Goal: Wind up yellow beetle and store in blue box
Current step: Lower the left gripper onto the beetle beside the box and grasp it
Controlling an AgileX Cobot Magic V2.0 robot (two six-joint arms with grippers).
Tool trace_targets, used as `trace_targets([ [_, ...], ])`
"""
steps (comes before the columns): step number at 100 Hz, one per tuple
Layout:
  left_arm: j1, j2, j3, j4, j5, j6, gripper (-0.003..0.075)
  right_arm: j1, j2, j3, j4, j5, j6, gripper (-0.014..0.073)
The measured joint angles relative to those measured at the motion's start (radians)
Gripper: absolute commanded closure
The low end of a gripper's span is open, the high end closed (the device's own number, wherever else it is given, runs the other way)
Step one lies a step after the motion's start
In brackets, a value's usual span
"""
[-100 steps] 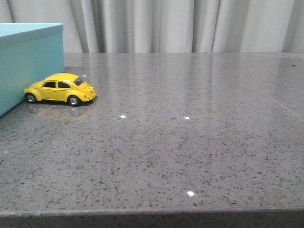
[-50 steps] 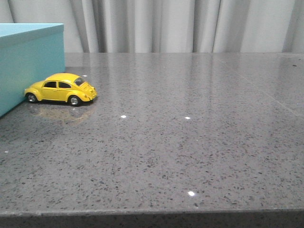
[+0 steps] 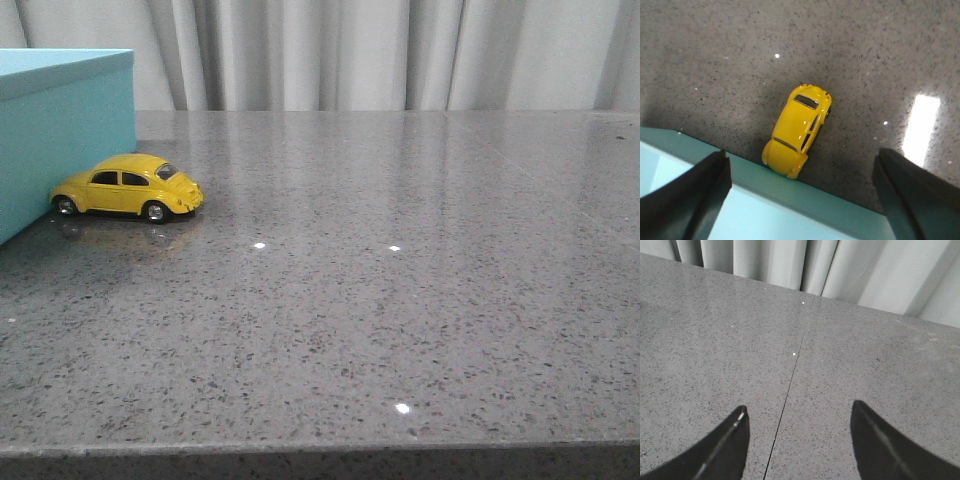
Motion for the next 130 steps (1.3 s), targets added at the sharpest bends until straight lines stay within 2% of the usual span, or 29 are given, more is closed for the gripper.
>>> trace_targets([
  [16, -0.093, 0.079, -0.015, 0.141, -0.002, 0.002, 0.0138, 0.000, 0.000, 0.000, 0.000, 0.004, 0.000, 0.0144],
  [27, -0.122, 0.112, -0.015, 0.176, -0.002, 0.002, 0.0136, 0.000, 0.000, 0.000, 0.000, 0.004, 0.000, 0.0144],
  [130, -0.124, 0.350, -0.015, 0.189, -0.101, 0.053, 0.0132, 0.000, 0.000, 0.017, 0.000, 0.005, 0.000, 0.0144],
])
